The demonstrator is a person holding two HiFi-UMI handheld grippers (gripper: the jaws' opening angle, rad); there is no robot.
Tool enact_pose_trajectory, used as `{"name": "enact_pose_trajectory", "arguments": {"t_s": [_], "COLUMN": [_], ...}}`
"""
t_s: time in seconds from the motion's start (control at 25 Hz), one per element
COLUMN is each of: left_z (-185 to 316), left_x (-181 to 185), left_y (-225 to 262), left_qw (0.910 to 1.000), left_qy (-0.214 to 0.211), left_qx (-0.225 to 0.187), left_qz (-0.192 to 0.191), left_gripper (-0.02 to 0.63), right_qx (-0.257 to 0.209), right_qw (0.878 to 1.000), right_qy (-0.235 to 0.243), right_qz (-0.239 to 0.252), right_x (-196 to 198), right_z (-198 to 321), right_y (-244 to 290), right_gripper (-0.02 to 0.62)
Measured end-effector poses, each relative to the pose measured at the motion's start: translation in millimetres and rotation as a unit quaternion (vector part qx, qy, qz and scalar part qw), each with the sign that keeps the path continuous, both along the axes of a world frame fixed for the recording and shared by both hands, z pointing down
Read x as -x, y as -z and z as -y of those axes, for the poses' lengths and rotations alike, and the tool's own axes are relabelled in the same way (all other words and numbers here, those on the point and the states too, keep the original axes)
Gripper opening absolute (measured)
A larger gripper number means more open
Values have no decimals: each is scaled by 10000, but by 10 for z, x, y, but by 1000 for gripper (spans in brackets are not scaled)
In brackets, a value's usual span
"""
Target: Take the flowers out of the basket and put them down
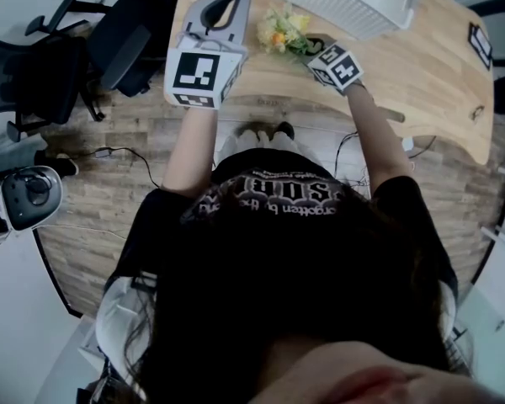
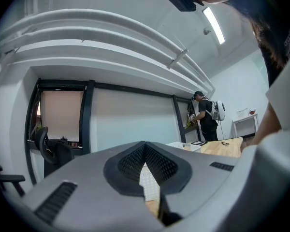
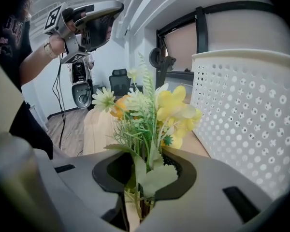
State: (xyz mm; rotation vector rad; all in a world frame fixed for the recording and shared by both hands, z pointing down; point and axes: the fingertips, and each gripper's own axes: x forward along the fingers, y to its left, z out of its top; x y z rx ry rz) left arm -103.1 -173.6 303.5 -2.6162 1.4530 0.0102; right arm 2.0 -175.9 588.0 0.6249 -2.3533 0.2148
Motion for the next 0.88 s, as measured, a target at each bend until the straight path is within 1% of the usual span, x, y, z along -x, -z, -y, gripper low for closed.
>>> {"name": "enact_pose_trajectory", "arguments": {"t_s": [0.2, 0.44, 0.56, 0.72, 0.88], "left_z": [-15, -14, -18, -16, -26], "left_x": [37, 25, 29, 24, 28], "left_y": [-3, -17, -14, -14, -17], "left_qw": [10000, 10000, 10000, 10000, 10000], "left_qy": [26, 32, 38, 27, 4], "left_qx": [8, 37, 42, 51, 55], "left_qz": [7, 43, 40, 45, 42], "left_gripper": [2, 2, 2, 2, 2], "right_qx": [62, 211, 315, 453, 433], "right_qw": [9999, 9997, 9995, 9989, 9990], "right_qy": [45, 17, 60, 87, 99], "right_qz": [-84, -154, -62, -9, -56], "right_x": [-2, -40, -16, 13, -11], "right_z": [-52, -89, -121, -152, -150], "right_y": [-98, -234, -266, -280, -316], "right_gripper": [120, 144, 158, 215, 268]}}
